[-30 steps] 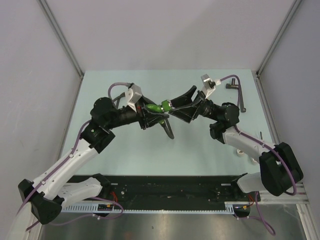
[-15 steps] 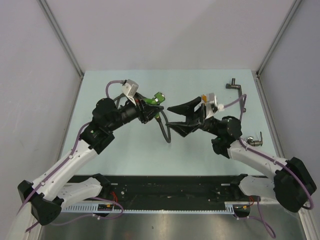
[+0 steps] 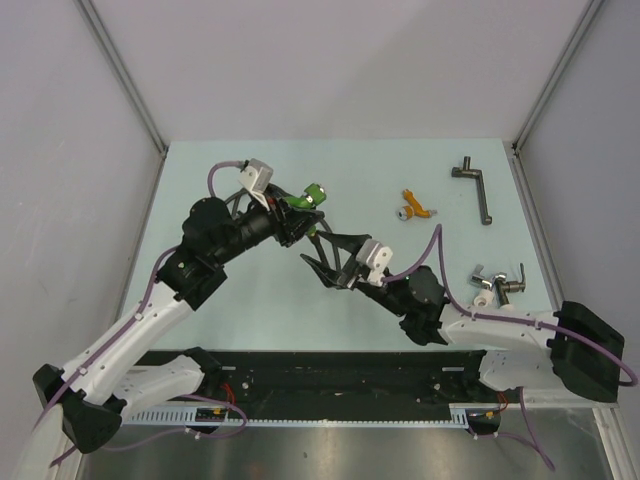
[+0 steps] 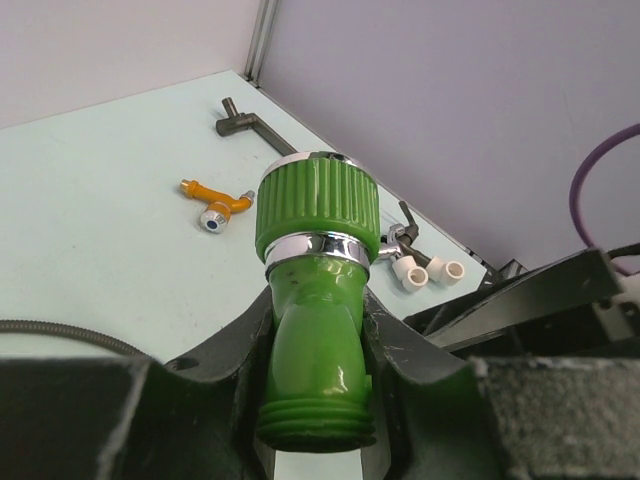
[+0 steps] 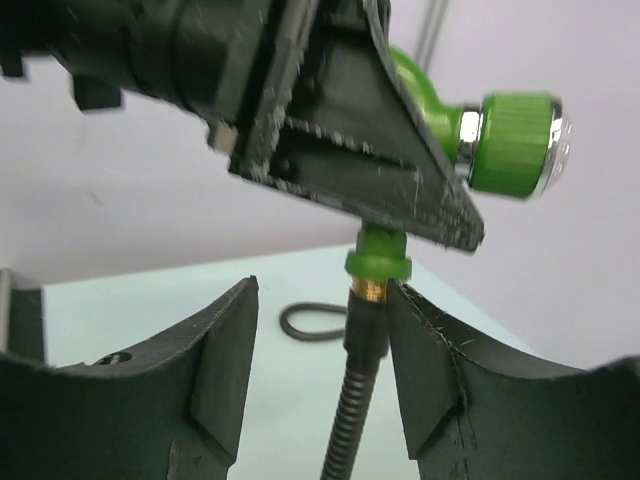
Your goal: Install the water faucets
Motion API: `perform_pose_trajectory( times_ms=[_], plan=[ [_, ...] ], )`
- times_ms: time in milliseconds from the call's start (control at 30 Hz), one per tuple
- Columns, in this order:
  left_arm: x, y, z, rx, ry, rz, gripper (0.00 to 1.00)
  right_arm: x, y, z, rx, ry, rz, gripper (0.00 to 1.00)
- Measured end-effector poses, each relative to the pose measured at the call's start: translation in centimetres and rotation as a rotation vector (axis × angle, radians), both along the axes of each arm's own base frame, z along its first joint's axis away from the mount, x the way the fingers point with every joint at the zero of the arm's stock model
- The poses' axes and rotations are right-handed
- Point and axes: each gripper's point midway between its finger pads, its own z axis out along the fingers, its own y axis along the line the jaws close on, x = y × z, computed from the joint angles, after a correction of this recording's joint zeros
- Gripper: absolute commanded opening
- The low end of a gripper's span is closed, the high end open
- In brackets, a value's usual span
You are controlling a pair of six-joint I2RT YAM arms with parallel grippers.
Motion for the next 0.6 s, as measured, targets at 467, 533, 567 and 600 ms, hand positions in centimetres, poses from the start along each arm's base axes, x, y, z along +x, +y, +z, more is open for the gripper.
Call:
perform_pose_trajectory(
  times_ms=[467, 533, 567, 600],
  plan=[
    [-0.1, 0.2, 0.0, -0.003, 0.010, 0.005, 0.00, 3.1, -0.4, -2.2, 0.008, 0.010, -0.220, 0.42],
    [-0.1, 0.2, 0.0, -0.003, 0.011, 0.005, 0.00, 3.2, -0.4, -2.1, 0.016, 0.007, -0.226, 0.40],
    [-0.1, 0.2, 0.0, -0.003, 0.011, 0.005, 0.00, 3.2, -0.4, -2.1, 0.017, 0.006, -0.227, 0.40],
    [-0.1, 0.2, 0.0, -0.004, 0.011, 0.005, 0.00, 3.2, -0.3, -2.1, 0.019, 0.004, -0.227, 0.40]
  ],
)
